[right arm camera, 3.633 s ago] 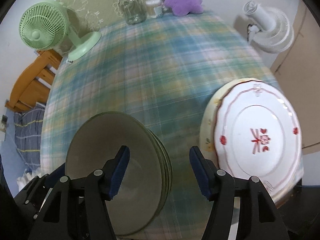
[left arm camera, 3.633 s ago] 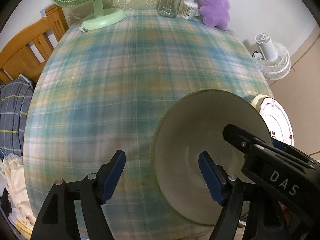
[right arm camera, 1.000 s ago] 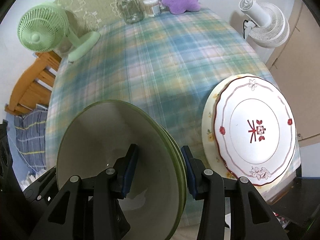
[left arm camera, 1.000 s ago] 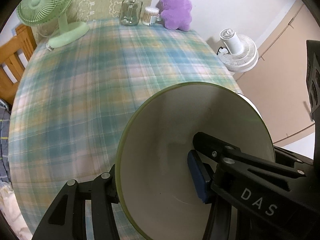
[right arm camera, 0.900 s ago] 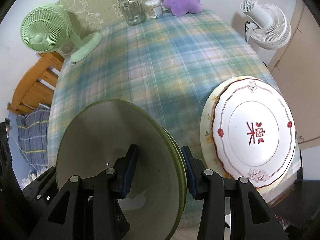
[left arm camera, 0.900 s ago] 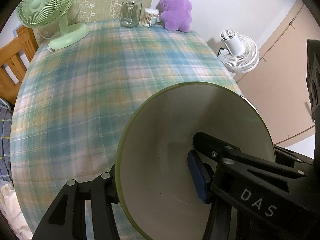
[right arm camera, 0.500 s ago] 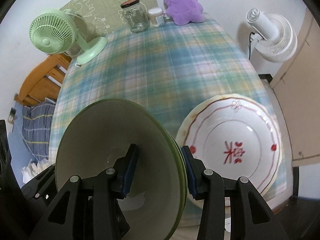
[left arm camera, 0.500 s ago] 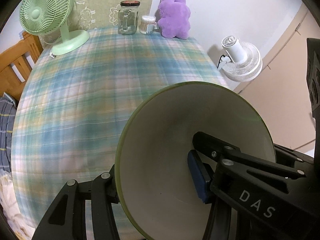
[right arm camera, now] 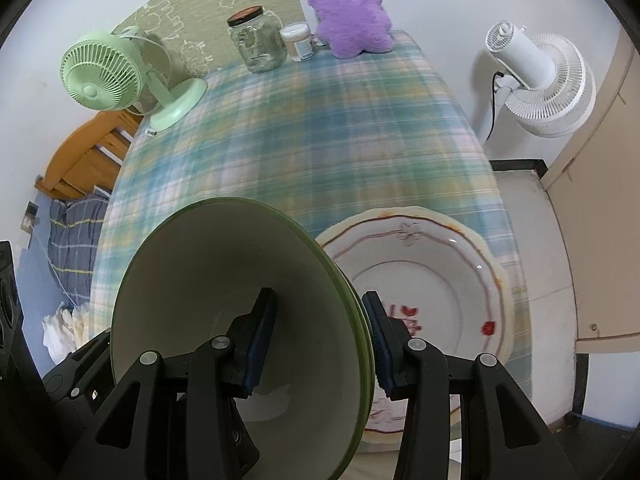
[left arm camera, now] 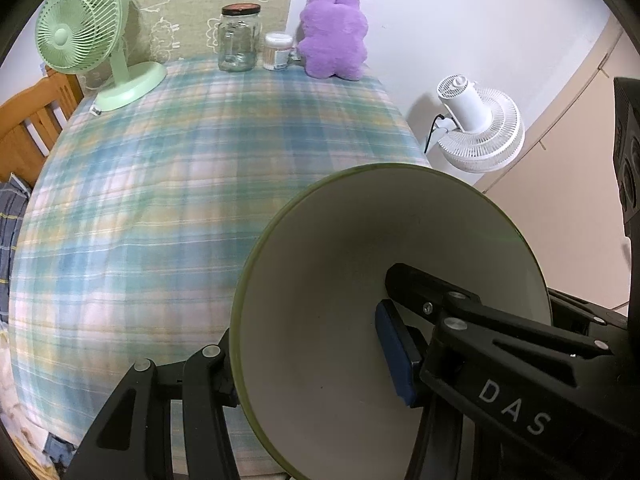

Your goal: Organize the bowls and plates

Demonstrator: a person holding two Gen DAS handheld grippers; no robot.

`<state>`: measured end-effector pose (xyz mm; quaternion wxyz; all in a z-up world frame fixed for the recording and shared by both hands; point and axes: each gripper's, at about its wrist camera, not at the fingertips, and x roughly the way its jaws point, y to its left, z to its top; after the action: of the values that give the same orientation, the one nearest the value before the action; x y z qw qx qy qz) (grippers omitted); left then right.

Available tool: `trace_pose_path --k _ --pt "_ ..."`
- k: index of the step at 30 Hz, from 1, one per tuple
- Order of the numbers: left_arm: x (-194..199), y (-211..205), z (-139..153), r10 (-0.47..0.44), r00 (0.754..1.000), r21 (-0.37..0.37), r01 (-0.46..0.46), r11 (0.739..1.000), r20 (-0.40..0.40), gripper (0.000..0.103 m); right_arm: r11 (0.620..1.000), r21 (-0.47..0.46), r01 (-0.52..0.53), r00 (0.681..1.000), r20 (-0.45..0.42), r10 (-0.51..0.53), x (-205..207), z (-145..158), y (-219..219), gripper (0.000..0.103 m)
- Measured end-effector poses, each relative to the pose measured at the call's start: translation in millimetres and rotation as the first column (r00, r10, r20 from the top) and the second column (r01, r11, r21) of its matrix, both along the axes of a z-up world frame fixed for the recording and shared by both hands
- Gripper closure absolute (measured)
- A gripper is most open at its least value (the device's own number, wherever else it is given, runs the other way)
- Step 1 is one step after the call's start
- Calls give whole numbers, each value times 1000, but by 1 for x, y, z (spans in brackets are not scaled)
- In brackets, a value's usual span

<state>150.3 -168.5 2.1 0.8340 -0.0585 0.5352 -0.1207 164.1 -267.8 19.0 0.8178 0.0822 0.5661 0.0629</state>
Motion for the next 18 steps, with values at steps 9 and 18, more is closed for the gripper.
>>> trace_pose_path --k 9,18 --pt "0 -34 -12 15 1000 -29 -16 999 -26 48 1000 -20 -8 1000 -17 8 0 -9 -37 56" --pt "2 -50 -29 41 997 -54 -45 998 -68 48 999 -40 -27 998 -49 25 4 -22 -59 56"
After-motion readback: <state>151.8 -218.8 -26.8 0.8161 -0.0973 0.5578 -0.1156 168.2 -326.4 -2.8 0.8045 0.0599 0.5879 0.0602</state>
